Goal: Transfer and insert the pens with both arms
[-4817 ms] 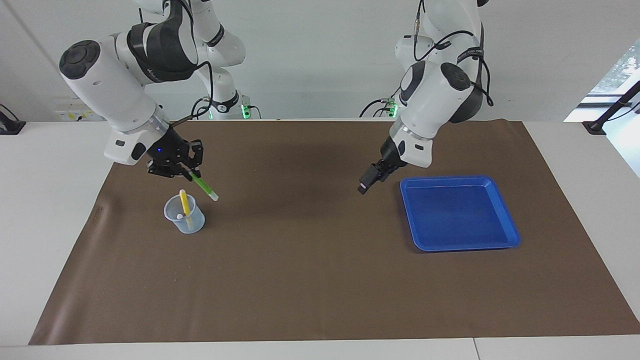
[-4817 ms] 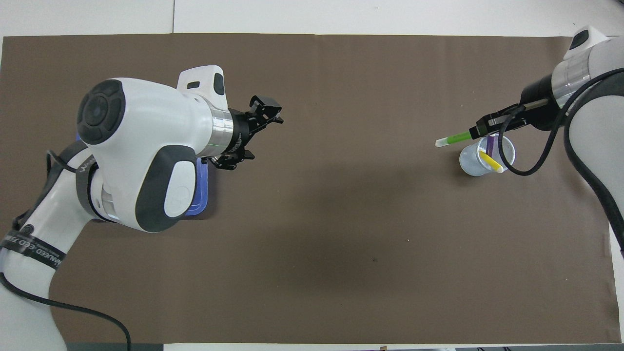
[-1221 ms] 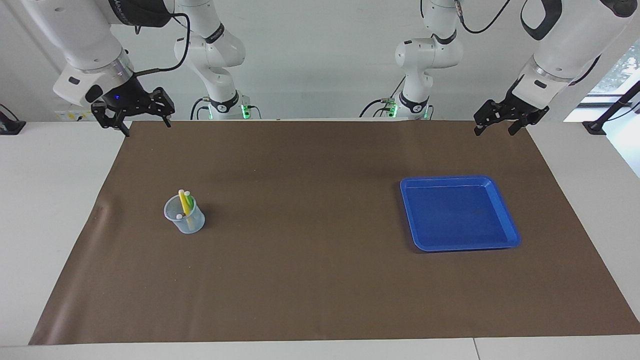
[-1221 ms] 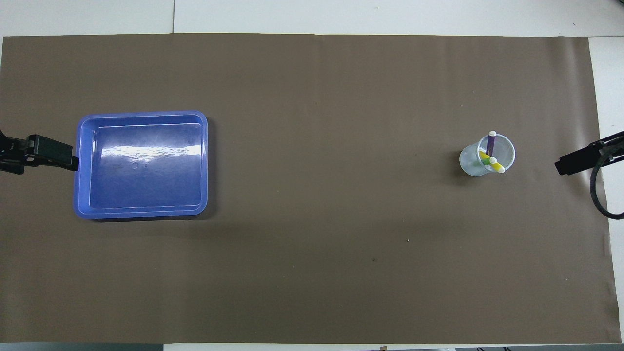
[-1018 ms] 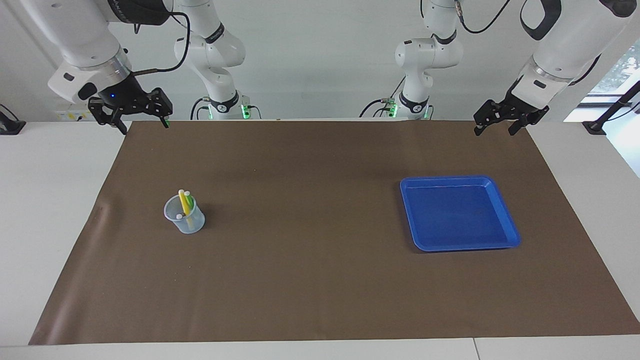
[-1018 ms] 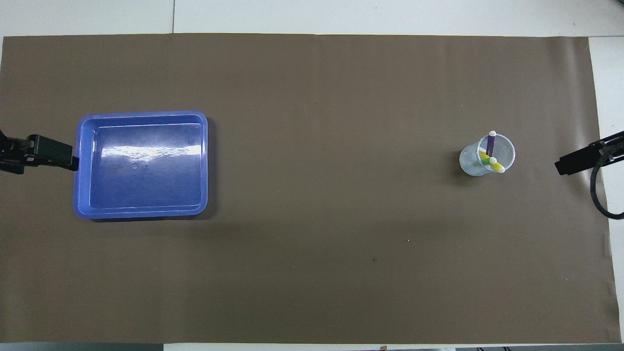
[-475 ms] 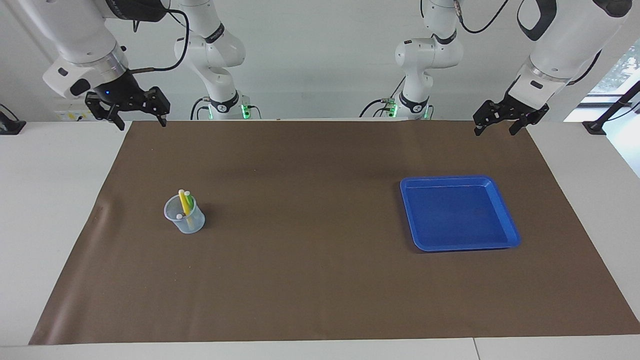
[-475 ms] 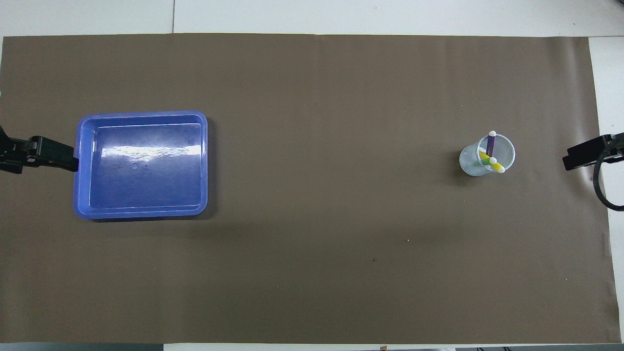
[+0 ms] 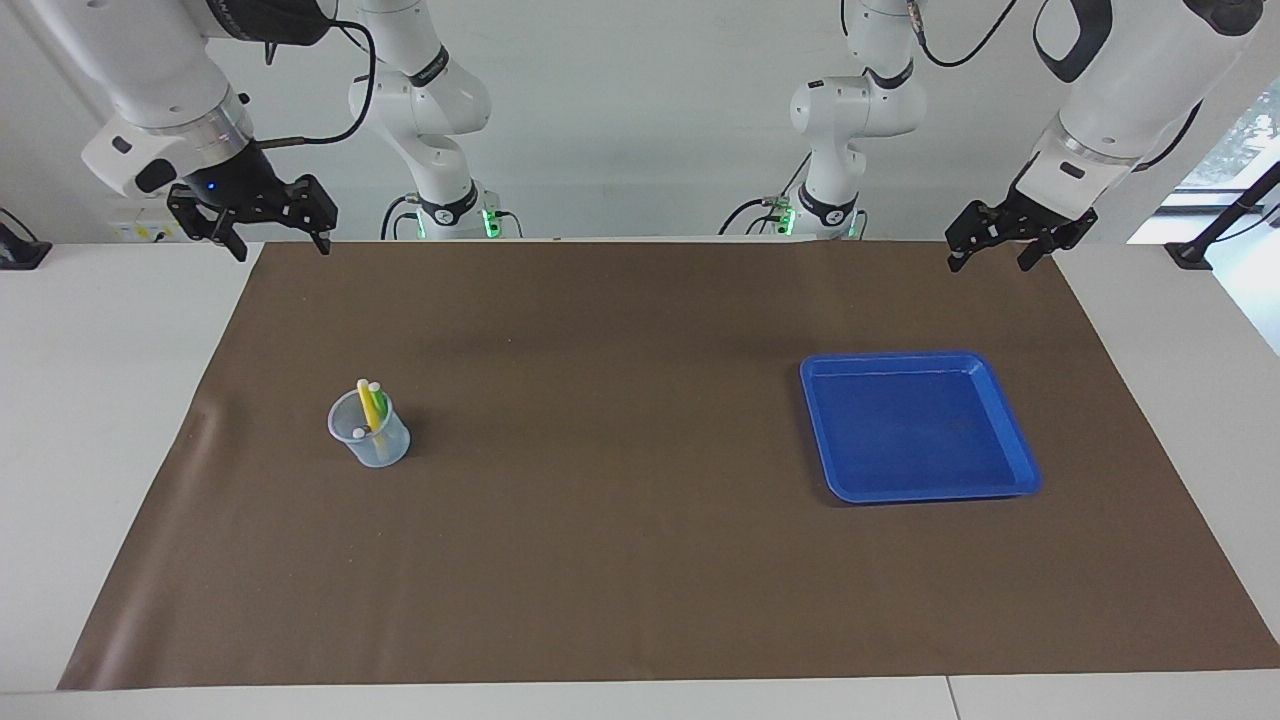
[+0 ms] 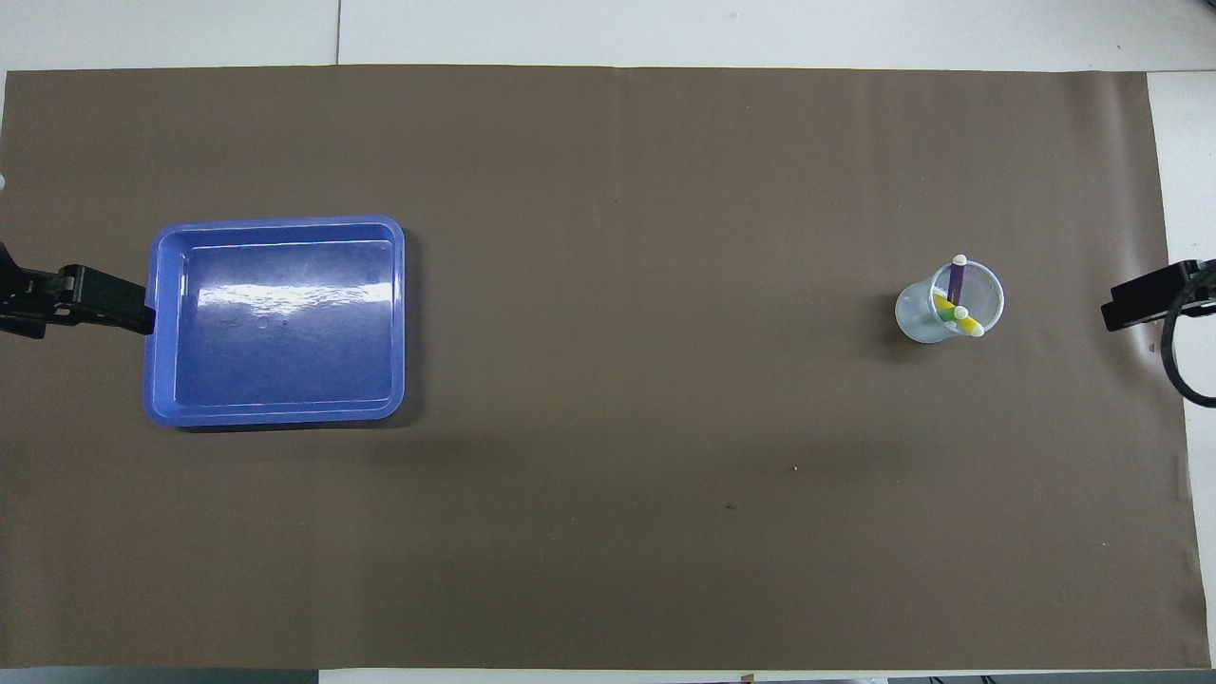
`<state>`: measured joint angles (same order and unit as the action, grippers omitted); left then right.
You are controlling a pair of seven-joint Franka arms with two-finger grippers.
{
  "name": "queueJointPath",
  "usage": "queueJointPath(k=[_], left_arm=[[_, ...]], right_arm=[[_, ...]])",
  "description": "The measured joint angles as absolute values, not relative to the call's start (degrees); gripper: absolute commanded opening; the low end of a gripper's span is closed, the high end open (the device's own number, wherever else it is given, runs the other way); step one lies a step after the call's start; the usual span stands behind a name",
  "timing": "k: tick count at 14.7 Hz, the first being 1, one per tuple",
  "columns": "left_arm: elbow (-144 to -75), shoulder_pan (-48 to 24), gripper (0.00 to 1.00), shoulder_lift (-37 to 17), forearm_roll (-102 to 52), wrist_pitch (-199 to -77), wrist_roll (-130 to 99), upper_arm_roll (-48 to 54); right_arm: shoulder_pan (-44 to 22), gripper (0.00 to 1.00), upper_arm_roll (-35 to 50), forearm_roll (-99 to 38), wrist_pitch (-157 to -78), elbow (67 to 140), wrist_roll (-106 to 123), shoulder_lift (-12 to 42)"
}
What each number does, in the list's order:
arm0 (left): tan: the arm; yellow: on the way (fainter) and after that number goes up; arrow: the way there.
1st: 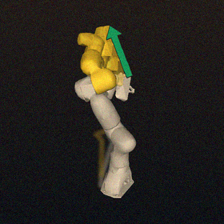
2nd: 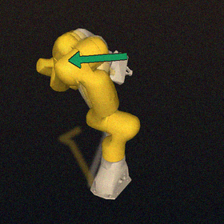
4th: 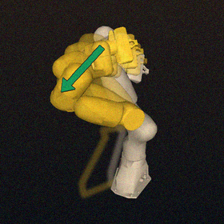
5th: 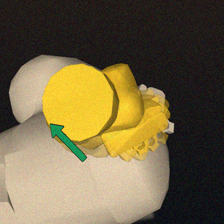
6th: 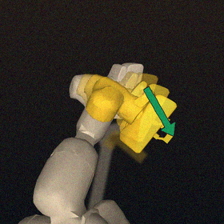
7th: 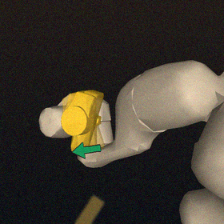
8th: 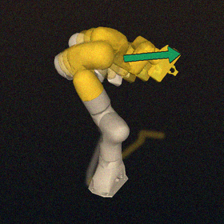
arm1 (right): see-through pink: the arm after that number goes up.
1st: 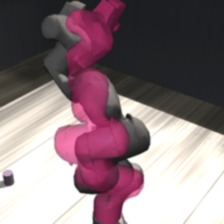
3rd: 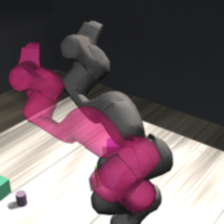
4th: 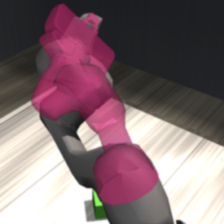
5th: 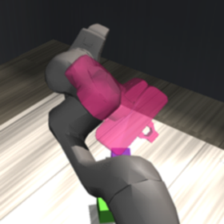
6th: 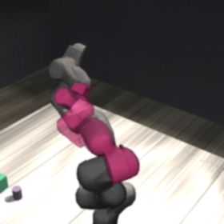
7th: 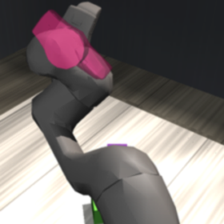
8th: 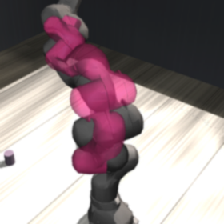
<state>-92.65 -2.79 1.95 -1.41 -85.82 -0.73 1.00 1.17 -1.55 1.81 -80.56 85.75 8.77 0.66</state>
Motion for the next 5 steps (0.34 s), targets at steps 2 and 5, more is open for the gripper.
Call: queueJointPath(k=[2,5], left_arm=[[-92.6,-2.8,1.0,1.9,-1.4,-85.8,-0.7,1.0],[-92.6,-2.8,1.0,1.9,-1.4,-85.8,-0.7,1.0]], right_arm=[[1.2,1.0,-1.6,1.7,-80.6,85.7,8.8,0.7],[1.8,1.0,-1.6,1.0,-80.6,85.7,8.7,0.7]])
